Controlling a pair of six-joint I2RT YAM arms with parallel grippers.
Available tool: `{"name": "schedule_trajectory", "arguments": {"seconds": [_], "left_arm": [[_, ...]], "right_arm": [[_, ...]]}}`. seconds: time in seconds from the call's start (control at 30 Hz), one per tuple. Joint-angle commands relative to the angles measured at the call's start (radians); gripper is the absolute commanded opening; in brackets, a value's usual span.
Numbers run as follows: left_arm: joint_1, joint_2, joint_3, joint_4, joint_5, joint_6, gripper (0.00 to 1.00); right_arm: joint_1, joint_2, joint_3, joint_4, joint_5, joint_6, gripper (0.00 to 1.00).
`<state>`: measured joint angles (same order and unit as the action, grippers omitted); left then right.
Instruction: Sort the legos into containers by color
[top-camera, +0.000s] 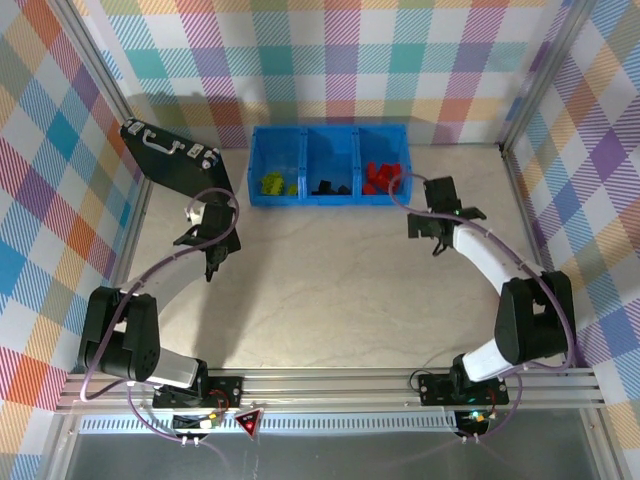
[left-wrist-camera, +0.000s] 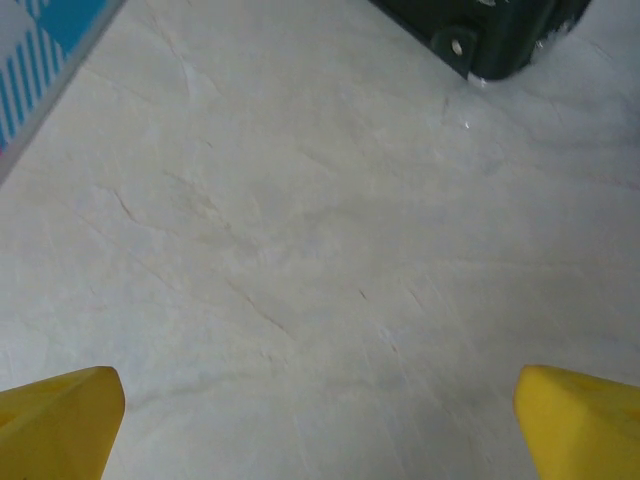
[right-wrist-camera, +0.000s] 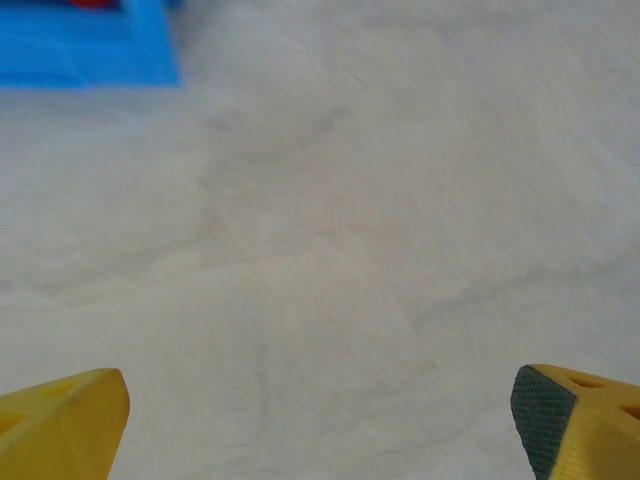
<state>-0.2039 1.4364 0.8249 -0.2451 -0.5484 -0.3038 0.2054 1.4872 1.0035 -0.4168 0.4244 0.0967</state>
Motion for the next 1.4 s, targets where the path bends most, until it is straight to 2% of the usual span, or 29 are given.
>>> {"name": "schedule_trajectory", "arguments": {"seconds": [0.0,0.2,0.3,0.43,0.57,0.67,0.77,0.8,0.87,0.9,1.37], "left_arm": [[0.02,0.029,-0.037,0.182,-0.103,0.095,1.0],[0.037,0.064,-0.121,0.423,-0.013,0.183,1.0],[0.044,0.057,-0.237,0.666,0.037,0.25,1.0],[0.084,0.023,-0.325,0.826,0.165,0.273,1.0],[0.131,0.066,-0.467,1.129,0.279,0.264,1.0],[0.163,0.149,-0.564,1.407,0.364,0.261,1.0],[0.164,0.131,-0.518,1.285,0.43,0.286,1.0],[0.166,0.139,-0.49,1.248,0.44,0.295,1.0],[0.152,0.142,-0.408,1.092,0.469,0.324,1.0],[0.131,0.146,-0.404,1.092,0.447,0.34,1.0],[0.123,0.142,-0.409,1.095,0.455,0.347,1.0]], "right_arm": [[-0.047,-0.042,-0.102,0.21,0.058,0.027,0.99],[-0.076,-0.026,-0.325,0.621,0.01,-0.07,0.99],[-0.081,-0.008,-0.401,0.796,-0.017,-0.095,0.99],[-0.084,-0.031,-0.477,0.957,-0.139,-0.131,0.99],[-0.116,0.013,-0.56,1.181,-0.249,-0.115,0.99],[-0.157,0.003,-0.548,1.134,-0.342,-0.097,0.99],[-0.177,0.027,-0.576,1.199,-0.382,-0.087,0.99],[-0.179,0.057,-0.598,1.279,-0.382,-0.087,0.99],[-0.181,0.044,-0.59,1.235,-0.389,-0.086,0.99],[-0.182,0.06,-0.597,1.277,-0.388,-0.084,0.99],[-0.182,0.048,-0.592,1.245,-0.392,-0.085,0.99]]}}
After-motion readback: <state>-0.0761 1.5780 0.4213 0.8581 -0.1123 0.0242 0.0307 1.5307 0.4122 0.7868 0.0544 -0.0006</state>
